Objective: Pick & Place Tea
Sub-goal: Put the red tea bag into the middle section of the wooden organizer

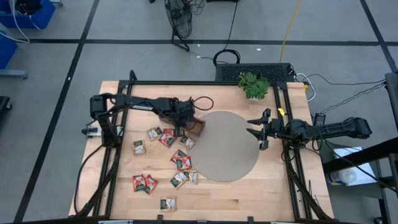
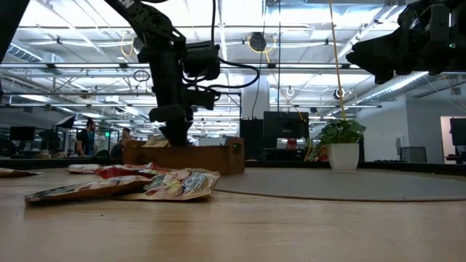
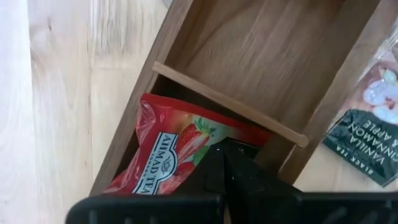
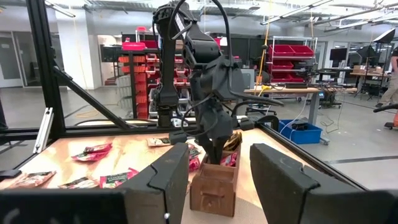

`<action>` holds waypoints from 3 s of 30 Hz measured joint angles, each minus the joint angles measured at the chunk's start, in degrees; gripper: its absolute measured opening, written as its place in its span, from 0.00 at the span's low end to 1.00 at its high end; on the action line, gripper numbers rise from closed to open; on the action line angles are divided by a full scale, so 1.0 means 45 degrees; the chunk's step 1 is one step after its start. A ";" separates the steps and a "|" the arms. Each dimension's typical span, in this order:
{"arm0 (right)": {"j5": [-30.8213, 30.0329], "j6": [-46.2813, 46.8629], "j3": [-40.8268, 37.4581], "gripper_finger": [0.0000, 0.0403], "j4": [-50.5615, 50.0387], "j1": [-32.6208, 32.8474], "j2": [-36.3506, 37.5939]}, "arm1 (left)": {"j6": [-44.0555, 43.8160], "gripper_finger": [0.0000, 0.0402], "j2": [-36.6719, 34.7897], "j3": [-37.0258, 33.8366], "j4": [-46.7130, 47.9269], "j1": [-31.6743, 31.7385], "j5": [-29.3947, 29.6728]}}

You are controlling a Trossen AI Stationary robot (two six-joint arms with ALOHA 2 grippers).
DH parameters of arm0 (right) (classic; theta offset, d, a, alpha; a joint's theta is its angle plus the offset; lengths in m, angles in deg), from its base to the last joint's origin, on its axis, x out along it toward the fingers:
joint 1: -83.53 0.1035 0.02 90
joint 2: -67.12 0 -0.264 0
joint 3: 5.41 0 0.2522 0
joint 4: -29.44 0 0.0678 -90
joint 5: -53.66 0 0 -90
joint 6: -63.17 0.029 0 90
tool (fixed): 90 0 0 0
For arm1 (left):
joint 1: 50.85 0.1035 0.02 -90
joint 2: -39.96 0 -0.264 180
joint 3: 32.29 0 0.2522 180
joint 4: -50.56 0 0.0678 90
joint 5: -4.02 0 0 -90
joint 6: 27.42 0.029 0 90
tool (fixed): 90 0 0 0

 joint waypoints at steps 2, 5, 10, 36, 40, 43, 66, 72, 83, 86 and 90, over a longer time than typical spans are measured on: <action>0.0000 0.0000 0.0002 0.39 0.0005 -0.0004 0.0000 | -0.0021 0.00 0.0004 -0.0013 0.0012 0.0090 -0.0006; -0.0005 0.0000 0.0002 0.39 0.0005 0.0001 0.0000 | -0.0082 0.00 0.0010 -0.0014 -0.0043 0.0234 -0.0007; -0.0004 0.0000 -0.0001 0.39 0.0005 0.0000 0.0000 | -0.0083 0.00 0.0151 -0.0014 -0.0261 0.0438 -0.0040; -0.0005 0.0000 0.0002 0.39 0.0097 -0.0003 0.0000 | 0.0343 0.01 0.0636 -0.0034 -0.1107 -0.0528 0.4223; -0.0005 0.0000 0.0002 0.39 0.0095 -0.0002 0.0000 | 0.0540 0.01 0.0631 -0.0034 -0.1371 -0.0788 0.5499; -0.0005 0.0000 0.0002 0.39 0.0097 -0.0004 0.0000 | 0.0643 0.01 0.0631 -0.0029 -0.1527 -0.0913 0.6119; -0.0005 0.0000 0.0002 0.39 0.0097 -0.0003 0.0000 | 0.1006 0.14 0.0612 -0.0024 -0.1659 -0.1414 0.6310; -0.0005 0.0000 0.0002 0.39 0.0097 -0.0004 0.0000 | 0.0742 0.15 0.0258 -0.0024 -0.1327 -0.1832 0.6823; -0.0005 0.0000 -0.0001 0.39 0.0052 0.0000 0.0010 | -0.7154 0.16 -0.2592 0.0001 0.2375 -0.2599 0.3970; 0.0000 0.0000 0.0002 0.39 0.0044 0.0001 0.0010 | -0.8732 0.16 -0.2701 -0.0008 0.3714 -0.2649 0.3365; -0.0003 0.0000 0.0000 0.39 0.0044 -0.0002 0.0005 | -0.9480 0.16 -0.2691 -0.0639 0.3386 -0.2744 0.2611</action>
